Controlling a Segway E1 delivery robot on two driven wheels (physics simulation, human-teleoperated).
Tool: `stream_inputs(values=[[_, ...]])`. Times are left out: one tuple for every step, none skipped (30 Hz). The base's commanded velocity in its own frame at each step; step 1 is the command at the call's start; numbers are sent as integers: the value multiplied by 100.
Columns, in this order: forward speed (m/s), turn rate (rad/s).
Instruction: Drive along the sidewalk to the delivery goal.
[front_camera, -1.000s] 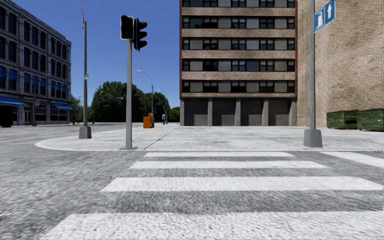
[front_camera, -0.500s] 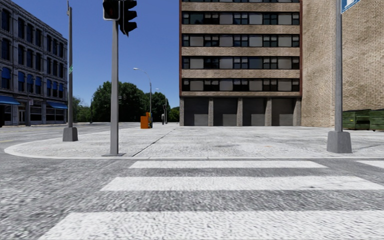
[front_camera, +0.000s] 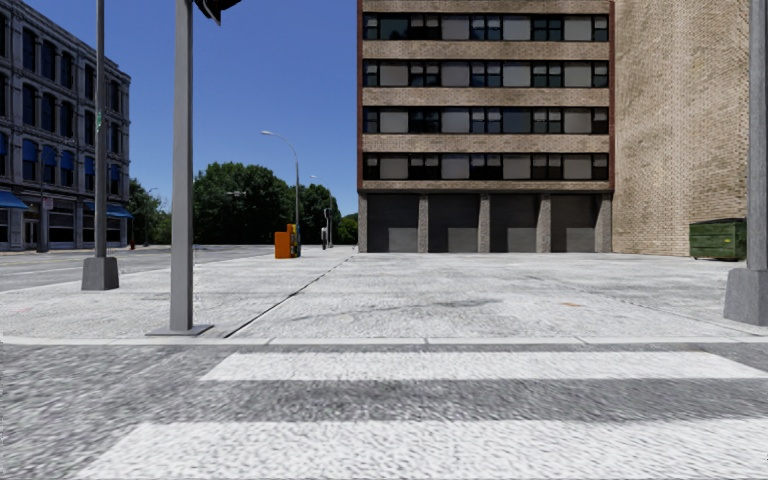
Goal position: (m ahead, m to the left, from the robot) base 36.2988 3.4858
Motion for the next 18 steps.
stream_inputs(values=[[200, 0], [200, 0], [200, 0], [200, 0], [200, 0], [200, 0], [200, 0], [200, 0], [200, 0], [200, 0], [200, 0], [200, 0], [200, 0], [200, 0], [200, 0], [200, 0], [200, 0], [200, 0]])
